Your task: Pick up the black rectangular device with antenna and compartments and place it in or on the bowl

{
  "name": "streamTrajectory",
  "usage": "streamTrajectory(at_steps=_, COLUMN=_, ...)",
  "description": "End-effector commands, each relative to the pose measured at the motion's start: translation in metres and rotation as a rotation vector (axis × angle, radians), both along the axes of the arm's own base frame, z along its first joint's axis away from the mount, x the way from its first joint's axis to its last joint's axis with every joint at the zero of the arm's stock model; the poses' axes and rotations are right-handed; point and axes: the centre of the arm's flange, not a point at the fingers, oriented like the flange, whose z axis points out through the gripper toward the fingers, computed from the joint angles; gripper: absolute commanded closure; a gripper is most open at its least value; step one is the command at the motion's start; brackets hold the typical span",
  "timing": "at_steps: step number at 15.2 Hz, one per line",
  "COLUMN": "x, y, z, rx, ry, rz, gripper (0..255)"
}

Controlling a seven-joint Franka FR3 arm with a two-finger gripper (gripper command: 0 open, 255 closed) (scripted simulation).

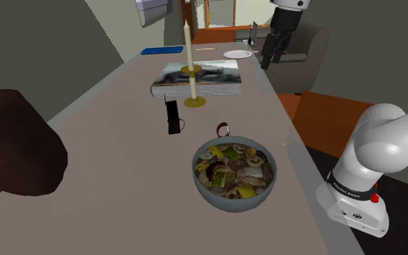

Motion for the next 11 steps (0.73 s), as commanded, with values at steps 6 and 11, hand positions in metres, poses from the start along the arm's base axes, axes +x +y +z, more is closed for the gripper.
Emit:
streamTrajectory(at_steps=6, x=0.034, y=0.057, z=-0.016, rx=-0.007, ry=0.013, rz=-0.035, gripper=0)
streamTrajectory(at_steps=11, x=0.069, y=0.113, z=-0.033, rx=-0.014, ry=0.026, rz=-0.071, gripper=0)
